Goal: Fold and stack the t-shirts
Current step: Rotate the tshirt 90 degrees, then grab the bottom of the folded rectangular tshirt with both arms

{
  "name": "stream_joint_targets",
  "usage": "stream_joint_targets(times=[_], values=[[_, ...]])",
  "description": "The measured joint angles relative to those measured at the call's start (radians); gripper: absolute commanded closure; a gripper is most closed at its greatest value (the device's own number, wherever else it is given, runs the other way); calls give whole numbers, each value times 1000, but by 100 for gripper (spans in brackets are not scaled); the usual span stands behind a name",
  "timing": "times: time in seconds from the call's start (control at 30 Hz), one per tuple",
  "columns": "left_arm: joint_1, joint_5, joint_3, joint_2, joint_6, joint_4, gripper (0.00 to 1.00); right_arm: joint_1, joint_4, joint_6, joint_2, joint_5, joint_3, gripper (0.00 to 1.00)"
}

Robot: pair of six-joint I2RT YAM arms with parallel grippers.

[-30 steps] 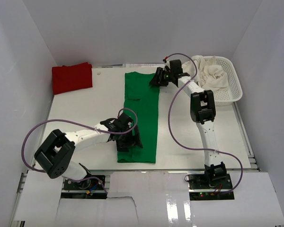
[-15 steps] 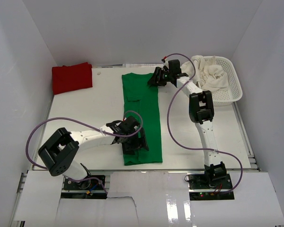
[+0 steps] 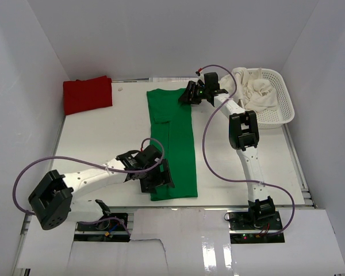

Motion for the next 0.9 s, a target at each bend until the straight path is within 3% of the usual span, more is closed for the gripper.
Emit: stream_joint_targets(times=[0.33, 0.57, 0.7, 0.9], values=[[-2, -36, 98, -238, -45, -167, 5, -2, 5, -2, 0, -8, 0, 44], [-2, -86, 89, -271, -55, -215, 4, -2, -55, -47, -102, 4, -74, 44], [-1, -105, 39, -285, -54, -204, 2, -3, -82, -85, -286, 5, -196, 44], [1, -107, -64, -308, -54, -149, 2, -2, -79, -142, -715, 16, -505, 43]])
